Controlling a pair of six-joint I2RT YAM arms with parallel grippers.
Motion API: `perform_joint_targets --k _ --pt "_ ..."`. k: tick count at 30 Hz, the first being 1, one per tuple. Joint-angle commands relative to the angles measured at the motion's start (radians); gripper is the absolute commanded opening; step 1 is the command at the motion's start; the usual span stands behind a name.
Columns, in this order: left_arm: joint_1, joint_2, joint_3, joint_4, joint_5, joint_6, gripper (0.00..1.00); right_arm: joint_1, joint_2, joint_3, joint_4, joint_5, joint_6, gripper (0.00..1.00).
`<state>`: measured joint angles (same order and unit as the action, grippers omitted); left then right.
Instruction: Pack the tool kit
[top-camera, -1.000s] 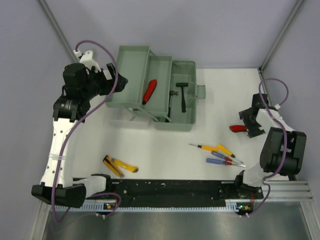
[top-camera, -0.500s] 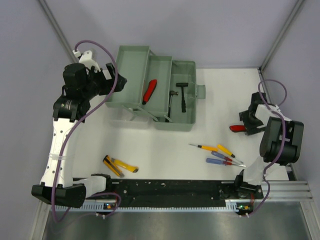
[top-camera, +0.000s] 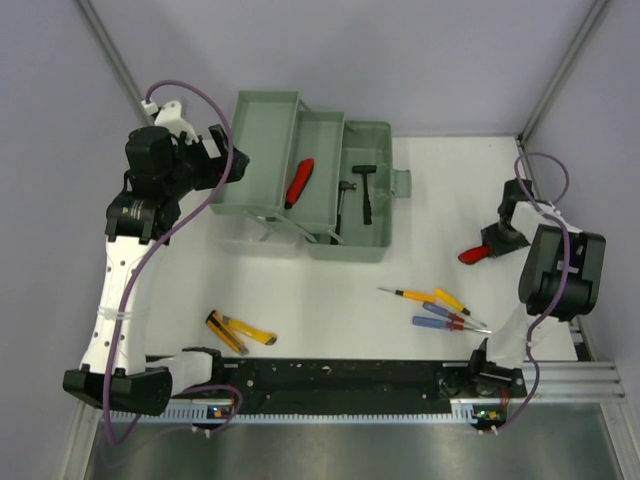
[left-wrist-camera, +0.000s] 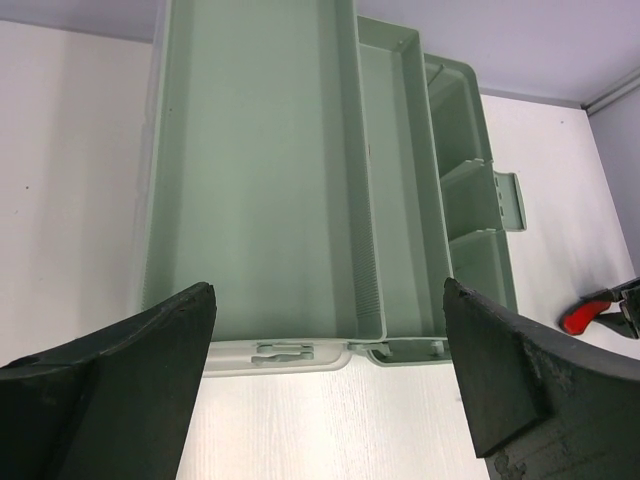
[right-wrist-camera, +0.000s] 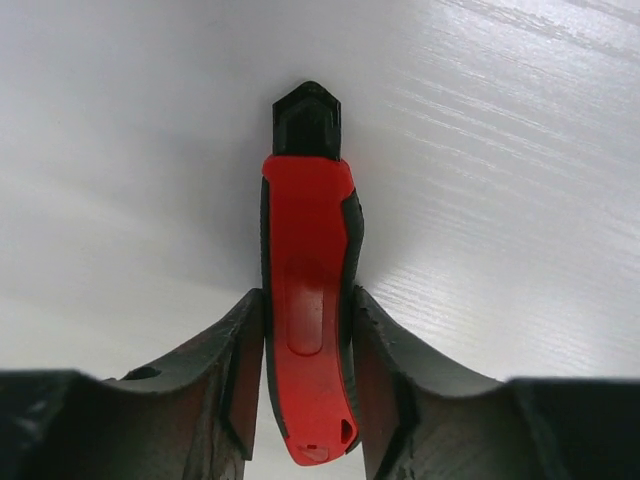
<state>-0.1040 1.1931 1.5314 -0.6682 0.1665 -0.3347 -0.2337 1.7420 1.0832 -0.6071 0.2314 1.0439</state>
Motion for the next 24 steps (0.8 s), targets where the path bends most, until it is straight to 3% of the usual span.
perform_joint_targets --k 1,7,16,24 --pt "0.009 -0.026 0.030 0.010 -0.021 0.019 0.98 0.003 -0.008 0.072 0.033 -0.032 -0.146 0.32" --pt "0.010 -0.020 0.032 0.018 -0.001 0.013 0.98 0.074 -0.117 0.153 0.069 -0.009 -0.275 0.13" --pt "0.010 -0.018 0.035 0.022 0.014 0.005 0.98 0.227 -0.174 0.326 0.162 -0.208 -0.398 0.09" --pt "0.010 -0.018 0.044 0.024 0.025 0.002 0.98 0.506 -0.135 0.487 0.294 -0.322 -0.461 0.09"
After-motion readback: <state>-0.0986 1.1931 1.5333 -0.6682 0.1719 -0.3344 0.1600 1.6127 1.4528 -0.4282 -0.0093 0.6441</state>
